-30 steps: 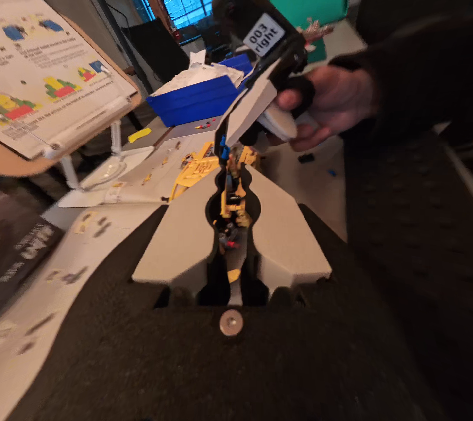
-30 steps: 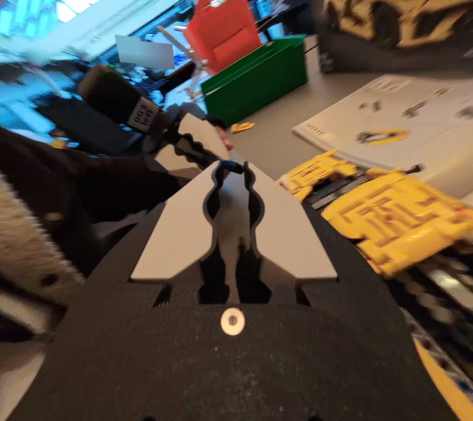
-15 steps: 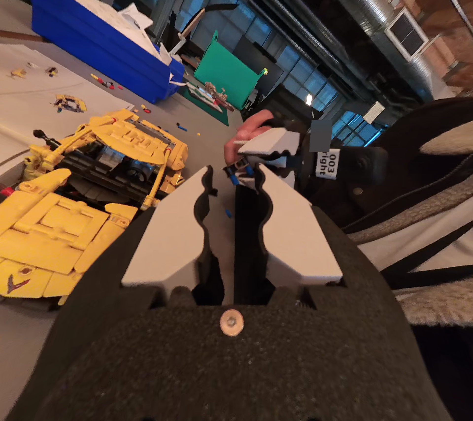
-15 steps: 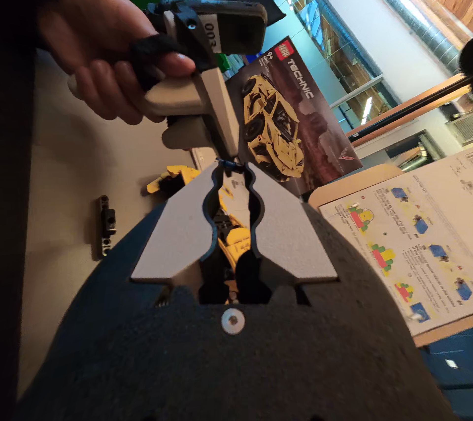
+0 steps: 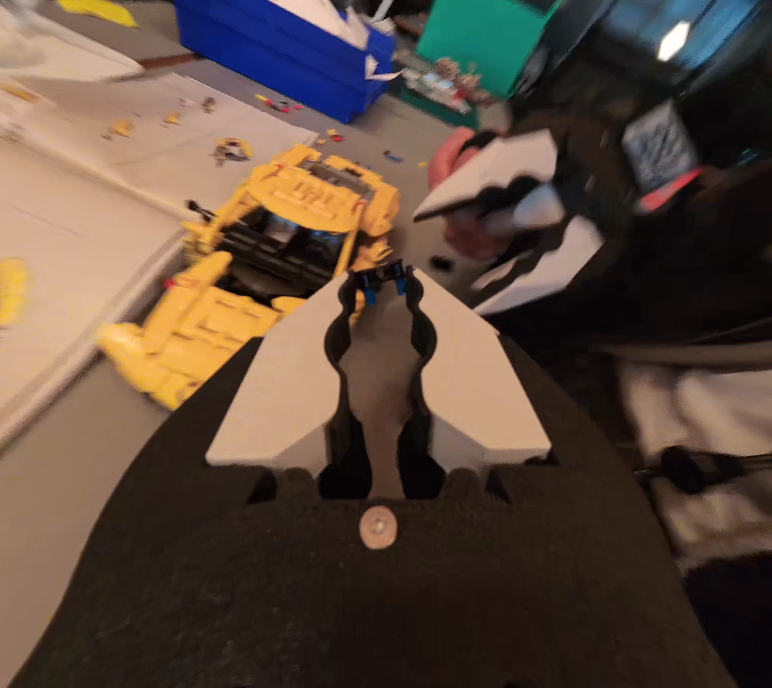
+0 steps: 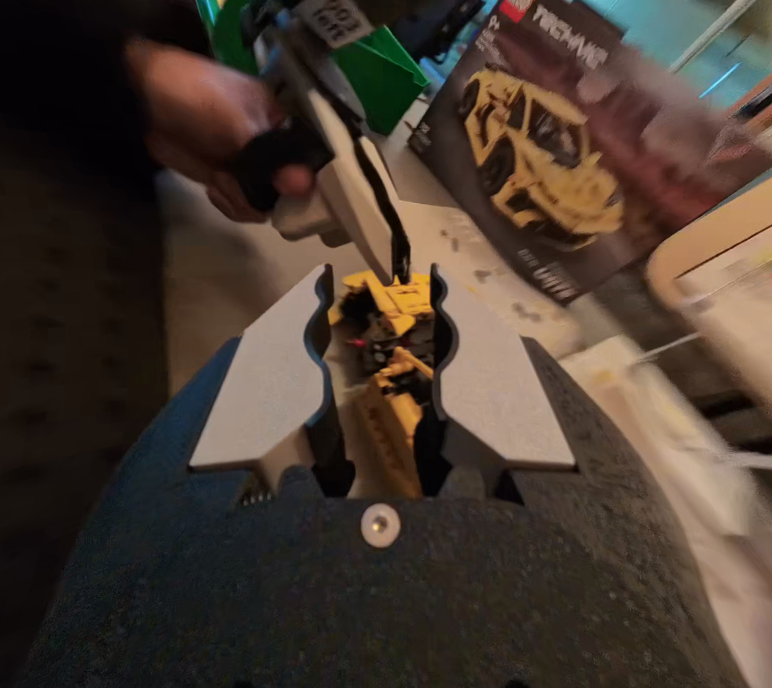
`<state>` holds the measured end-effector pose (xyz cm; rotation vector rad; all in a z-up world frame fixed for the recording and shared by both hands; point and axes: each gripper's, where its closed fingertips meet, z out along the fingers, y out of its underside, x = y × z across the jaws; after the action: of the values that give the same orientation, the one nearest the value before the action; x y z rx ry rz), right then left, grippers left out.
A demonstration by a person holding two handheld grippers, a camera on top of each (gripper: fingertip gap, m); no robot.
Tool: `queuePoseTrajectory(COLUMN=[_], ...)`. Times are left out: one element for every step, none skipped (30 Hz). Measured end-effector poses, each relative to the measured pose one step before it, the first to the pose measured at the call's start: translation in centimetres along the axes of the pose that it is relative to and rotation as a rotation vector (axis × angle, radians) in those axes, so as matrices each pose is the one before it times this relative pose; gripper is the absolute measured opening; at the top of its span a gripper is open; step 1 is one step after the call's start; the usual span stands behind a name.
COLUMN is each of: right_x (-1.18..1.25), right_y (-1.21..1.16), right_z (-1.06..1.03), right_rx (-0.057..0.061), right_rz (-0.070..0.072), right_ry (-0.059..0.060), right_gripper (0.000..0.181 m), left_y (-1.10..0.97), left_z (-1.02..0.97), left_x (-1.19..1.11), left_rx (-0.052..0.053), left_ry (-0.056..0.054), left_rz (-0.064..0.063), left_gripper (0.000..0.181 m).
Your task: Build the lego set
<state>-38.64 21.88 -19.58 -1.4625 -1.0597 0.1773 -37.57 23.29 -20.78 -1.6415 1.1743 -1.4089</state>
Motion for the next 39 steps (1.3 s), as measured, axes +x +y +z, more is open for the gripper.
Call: queuePoseTrajectory(right_x=[0.169, -0.165, -0.085, 0.162, 0.159, 0.025, 0.199, 0.290, 0.155, 0.093, -0.163, -0.055, 0.049, -0.036, -0.133, -0.057, -0.041, 0.204, 0.021, -0.006, 0.023, 0.109, 0.274, 0.448, 0.510, 0.437, 0.158, 0.131, 0.165, 0.031, -0.066, 0.106, -0.092, -0.456, -0.358, -0.470, -0.608, -0.593, -0.863], right_y=[-0.135, -0.116, 0.013, 0.111, 0.270, 0.312, 0.236, 0.155, 0.126, 0.230, 0.156, 0.110, 0.153, 0.163, 0.072, 0.041, 0.114, 0.163, 0.048, -0.028, 0.004, 0.154, 0.212, 0.238, 0.595, 0.961, 1.161, 1.347, 1.199, 0.823, 0.496, 0.261, 0.189, 0.177, 0.103, 0.131, 0.110, 0.063, 0.116], right_z=[-0.210, -0.159, -0.047, 0.056, 0.120, 0.171, 0.122, 0.029, -0.003, 0.016, 0.058, 0.034, 0.019, 0.063, 0.086, 0.093, 0.079, 0.024, -0.003, -0.029, -0.028, -0.016, -0.079, -0.216, -0.214, -0.115, 0.036, 0.220, 0.333, 0.334, 0.247, 0.114, 0.042, 0.036, 0.110, 0.221, 0.347, 0.405, 0.402], right_rx=[0.0156, 0.0132, 0.0038, -0.0049, -0.0133, -0.0137, -0.0137, -0.0084, -0.0027, -0.0135, -0.0087, -0.0071, -0.0094, -0.0093, -0.0042, -0.0027, -0.0078, -0.0102, -0.0031, 0.0016, 0.0008, -0.0119, -0.0147, -0.0169, -0.0418, -0.0595, -0.0667, -0.0732, -0.0643, -0.0414, -0.0247, -0.0133, -0.0098, -0.0089, -0.0018, -0.0021, -0.0025, 0.0007, -0.0038], right_rz=[0.1493, 0.1521, 0.1487, 0.1300, 0.1008, 0.0722, 0.0548, 0.0318, 0.0096, 0.0037, -0.0004, -0.0046, -0.0057, -0.0045, -0.0013, -0.0035, -0.0078, -0.0083, -0.0059, 0.0066, 0.0096, 0.0015, -0.0082, -0.0175, -0.0208, -0.0265, -0.0262, -0.0187, -0.0106, 0.0045, 0.0140, 0.0180, 0.0178, 0.0172, 0.0136, 0.0124, 0.0121, 0.0082, 0.0110], right_ry=[-0.0706, -0.0948, -0.0827, -0.0539, -0.0407, -0.0391, -0.0152, 0.0015, 0.0006, 0.0013, -0.0094, -0.0022, 0.0032, -0.0033, -0.0072, -0.0009, 0.0014, 0.0177, 0.0024, -0.0043, -0.0060, 0.0003, 0.0150, 0.0275, 0.0316, 0.0312, 0.0171, 0.0132, 0.0114, -0.0015, -0.0124, -0.0034, -0.0144, -0.0350, -0.0250, -0.0283, -0.0341, -0.0291, -0.0481], right_gripper=[0.042, 0.038, 0.038, 0.038, 0.033, 0.030, 0.027, 0.024, 0.021, 0.018, 0.018, 0.017, 0.014, 0.014, 0.015, 0.015, 0.012, 0.008, 0.008, 0.008, 0.008, 0.008, 0.008, 0.007, 0.007, 0.007, 0.007, 0.007, 0.007, 0.007, 0.007, 0.008, 0.007, 0.007, 0.007, 0.007, 0.007, 0.007, 0.007], left_y=[0.185, 0.238, 0.268, 0.183, -0.034, -0.224, -0.272, -0.277, -0.262, -0.248, -0.189, -0.045, 0.137, 0.138, 0.063, 0.051, 0.101, 0.073, 0.026, -0.007, -0.029, 0.088, 0.394, 0.634, 0.642, 0.584, 0.538, 0.281, 0.132, 0.206, 0.371, 0.591, 0.644, 0.528, 0.529, 0.521, 0.431, 0.304, 0.134], left_z=[-0.203, -0.114, -0.010, 0.071, 0.096, 0.073, 0.074, 0.057, 0.047, 0.033, 0.023, 0.014, 0.038, 0.042, -0.004, -0.006, 0.034, 0.043, 0.034, 0.016, 0.030, 0.094, 0.146, 0.067, -0.229, -0.544, -0.720, -0.778, -0.622, -0.287, 0.076, 0.319, 0.425, 0.456, 0.496, 0.491, 0.443, 0.388, 0.330], left_x=[-0.644, -0.484, -0.216, 0.182, 0.393, 0.491, 0.591, 0.558, 0.427, 0.304, 0.183, -0.060, -0.077, 0.026, 0.025, -0.033, 0.062, 0.132, 0.059, -0.008, -0.004, 0.078, 0.099, -0.121, -0.317, -0.259, 0.206, 0.806, 1.211, 1.355, 0.931, 0.321, -0.052, -0.115, 0.083, 0.332, 0.358, 0.309, 0.187], left_rx=[-0.0313, -0.0338, -0.0339, -0.0278, -0.0149, -0.0045, -0.0025, -0.0025, -0.0043, -0.0042, -0.0047, -0.0078, -0.0122, -0.0063, 0.0010, 0.0006, -0.0060, -0.0057, -0.0038, -0.0015, 0.0001, -0.0026, -0.0199, -0.0417, -0.0542, -0.0578, -0.0579, -0.0346, -0.0144, -0.0157, -0.0211, -0.0301, -0.0343, -0.0262, -0.0258, -0.0291, -0.0241, -0.0138, -0.0041], left_ry=[-0.0716, -0.0683, -0.0567, -0.0381, -0.0272, -0.0219, -0.0146, -0.0148, -0.0176, -0.0171, -0.0148, -0.0185, -0.0077, 0.0067, 0.0071, 0.0018, 0.0052, 0.0050, -0.0031, -0.0077, -0.0023, 0.0111, 0.0165, 0.0037, -0.0107, -0.0138, 0.0061, 0.0325, 0.0455, 0.0451, 0.0093, -0.0354, -0.0569, -0.0516, -0.0254, 0.0030, 0.0135, 0.0141, 0.0083], left_rz=[0.1094, 0.1148, 0.1151, 0.1093, 0.0936, 0.0812, 0.0785, 0.0762, 0.0694, 0.0552, 0.0389, 0.0229, 0.0079, -0.0060, -0.0114, -0.0063, 0.0017, 0.0070, 0.0090, 0.0095, 0.0003, -0.0172, -0.0336, -0.0440, -0.0548, -0.0792, -0.1052, -0.1214, -0.1322, -0.1129, -0.0753, -0.0310, -0.0024, -0.0071, -0.0212, -0.0296, -0.0321, -0.0250, -0.0165], left_gripper=[0.022, 0.022, 0.022, 0.022, 0.023, 0.022, 0.022, 0.022, 0.022, 0.022, 0.023, 0.023, 0.023, 0.023, 0.023, 0.023, 0.023, 0.023, 0.023, 0.023, 0.023, 0.023, 0.023, 0.028, 0.029, 0.028, 0.027, 0.027, 0.027, 0.027, 0.027, 0.027, 0.027, 0.027, 0.027, 0.028, 0.028, 0.029, 0.030])
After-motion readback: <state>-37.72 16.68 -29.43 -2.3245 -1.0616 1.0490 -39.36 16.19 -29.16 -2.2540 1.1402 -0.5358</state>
